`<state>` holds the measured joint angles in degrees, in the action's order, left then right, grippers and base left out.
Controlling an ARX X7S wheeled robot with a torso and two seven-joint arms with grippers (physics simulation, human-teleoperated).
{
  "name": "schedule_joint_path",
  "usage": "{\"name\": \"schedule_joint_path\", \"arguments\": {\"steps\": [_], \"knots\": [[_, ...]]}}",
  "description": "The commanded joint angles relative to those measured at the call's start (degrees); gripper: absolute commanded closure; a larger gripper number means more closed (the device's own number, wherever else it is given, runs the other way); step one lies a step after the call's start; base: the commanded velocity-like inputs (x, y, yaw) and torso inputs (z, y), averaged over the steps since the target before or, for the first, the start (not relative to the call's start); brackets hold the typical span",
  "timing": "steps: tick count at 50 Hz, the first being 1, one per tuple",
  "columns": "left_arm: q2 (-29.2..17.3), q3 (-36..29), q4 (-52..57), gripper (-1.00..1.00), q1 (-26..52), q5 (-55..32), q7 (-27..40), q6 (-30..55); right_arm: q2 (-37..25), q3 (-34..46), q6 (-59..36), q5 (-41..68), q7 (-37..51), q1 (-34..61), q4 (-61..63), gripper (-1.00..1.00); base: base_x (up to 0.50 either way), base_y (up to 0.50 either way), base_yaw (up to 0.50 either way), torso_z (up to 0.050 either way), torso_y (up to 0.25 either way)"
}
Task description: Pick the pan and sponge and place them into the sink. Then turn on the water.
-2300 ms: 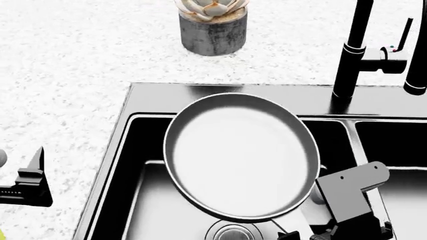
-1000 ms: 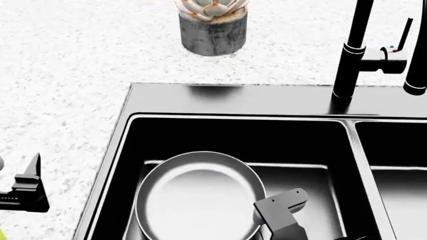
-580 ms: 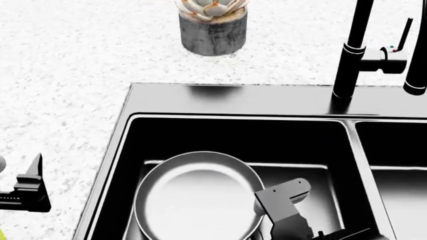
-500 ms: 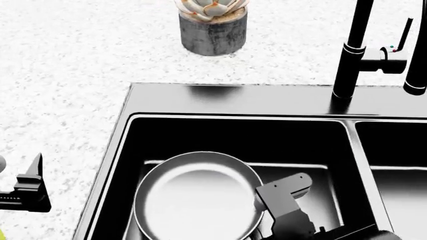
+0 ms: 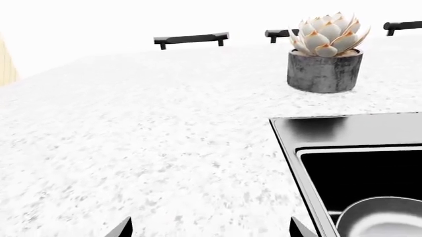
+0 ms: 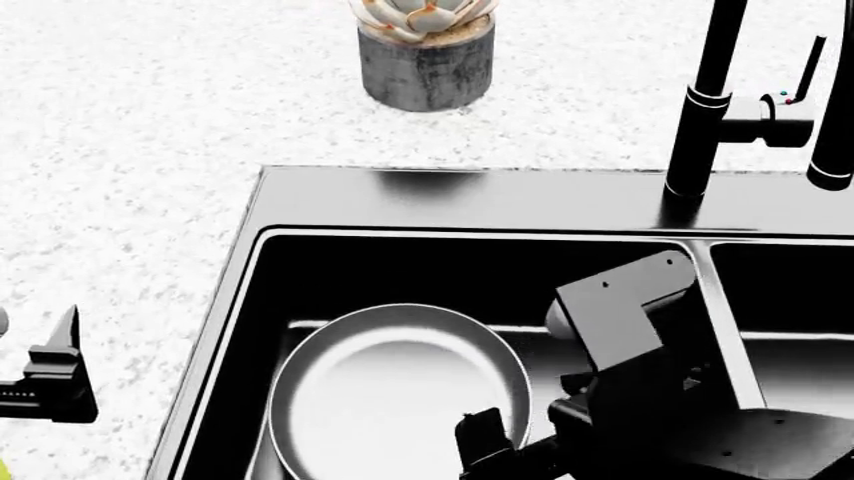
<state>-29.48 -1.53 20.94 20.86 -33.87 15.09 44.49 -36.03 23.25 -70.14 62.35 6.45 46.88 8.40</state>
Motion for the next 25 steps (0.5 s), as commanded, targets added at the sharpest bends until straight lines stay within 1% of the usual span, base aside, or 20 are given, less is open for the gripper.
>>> {"name": "schedule_joint_path", "arguments": {"steps": [1, 4, 6, 7, 9, 10, 11, 12, 13, 14, 16, 17, 18, 19, 20, 22, 25], "knots": [[-1.19, 4.04, 8.06, -1.0, 0.32, -5.58, 6.54, 11.44, -4.88, -15.17, 6.31, 3.67, 11.42, -8.38, 16.64, -1.0, 0.0, 0.0, 0.0, 0.0, 0.0], [-1.27, 7.81, 10.71, -1.0, 0.17, -8.61, 10.63, 17.08, -5.21, -15.74, 7.31, 2.68, 12.06, -7.98, 17.79, -1.0, 0.0, 0.0, 0.0, 0.0, 0.0], [-1.54, 8.64, 12.34, -1.0, 0.11, -9.7, 12.13, 19.47, -5.24, -15.58, 7.25, 2.49, 12.23, -7.65, 17.81, -1.0, 0.0, 0.0, 0.0, 0.0, 0.0], [-1.63, 9.46, 13.38, -1.0, 0.64, -11.26, 14.36, 23.66, -5.25, -15.43, 7.27, 2.22, 12.35, -7.49, 17.79, -1.0, 0.0, 0.0, 0.0, 0.0, 0.0], [-1.84, 10.64, 15.59, -1.0, 1.12, -13.48, 16.47, 28.1, -5.11, -15.33, 7.44, 1.98, 12.45, -7.48, 17.57, -1.0, 0.0, 0.0, 0.0, 0.0, 0.0], [-1.14, 12.97, 16.91, -1.0, 1.04, -16.03, 16.99, 30.01, -5.02, -15.28, 7.6, 1.84, 12.45, -7.61, 17.45, -1.0, 0.0, 0.0, 0.0, 0.0, 0.0], [-0.95, 13.48, 18.17, -1.0, 1.2, -17.1, 18.29, 32.09, -5.02, -15.12, 7.81, 1.53, 12.36, -7.74, 17.46, -1.0, 0.0, 0.0, 0.0, 0.0, 0.0], [-1.08, 15.38, 18.62, -1.0, 1.16, -19.15, 18.77, 34.5, -4.95, -15.05, 8.01, 1.38, 12.26, -7.96, 17.36, -1.0, 0.0, 0.0, 0.0, 0.0, 0.0], [1.0, 20.11, 17.81, -1.0, 1.72, -23.35, 19.92, 37.81, -4.95, -14.85, 8.06, 1.21, 12.16, -8.04, 17.31, -1.0, 0.0, 0.0, 0.0, 0.0, 0.0], [0.45, 19.62, 18.47, -1.0, 1.65, -23.06, 20.27, 37.93, -4.93, -14.83, 8.08, 1.22, 12.16, -8.03, 17.28, -1.0, 0.0, 0.0, 0.0, 0.0, 0.0], [3.02, 24.79, 18.62, -1.0, 2.57, -27.64, 23.38, 42.44, -4.89, -14.63, 7.91, 1.31, 12.21, -7.95, 17.35, -1.0, 0.0, 0.0, 0.0, 0.0, 0.0], [2.5, 25.68, 19.75, -1.0, 2.55, -29.34, 24.28, 44.04, -4.89, -14.54, 7.86, 1.31, 12.25, -7.9, 17.36, -1.0, 0.0, 0.0, 0.0, 0.0, 0.0], [2.73, 27.03, 19.44, -1.0, 2.82, -31.87, 25.84, 45.0, -4.92, -14.39, 7.87, 1.2, 12.16, -7.83, 17.34, -1.0, 0.0, 0.0, 0.0, 0.0, 0.0], [0.67, 24.46, 20.81, -1.0, 2.36, -30.72, 26.87, 44.77, -4.95, -14.14, 7.92, 0.94, 12.01, -7.75, 17.23, -1.0, 0.0, 0.0, 0.0, 0.0, 0.0], [1.53, 25.98, 20.12, -1.0, 2.42, -32.76, 28.04, 44.86, -4.99, -13.95, 7.94, 0.69, 12.02, -7.74, 17.2, -1.0, 0.0, 0.0, 0.0, 0.0, 0.0], [1.79, 27.95, 19.07, -1.0, 1.49, -40.65, 32.78, 45.09, -4.66, -13.11, 8.07, 0.05, 11.81, -7.77, 16.93, -1.0, 0.0, 0.0, 0.0, 0.0, 0.0], [1.63, 26.29, 18.98, -1.0, -0.41, -40.6, 33.19, 43.47, -4.58, -12.32, 8.39, -0.61, 10.93, -7.68, 16.28, -1.0, 0.0, 0.0, 0.0, 0.0, 0.0]]}}
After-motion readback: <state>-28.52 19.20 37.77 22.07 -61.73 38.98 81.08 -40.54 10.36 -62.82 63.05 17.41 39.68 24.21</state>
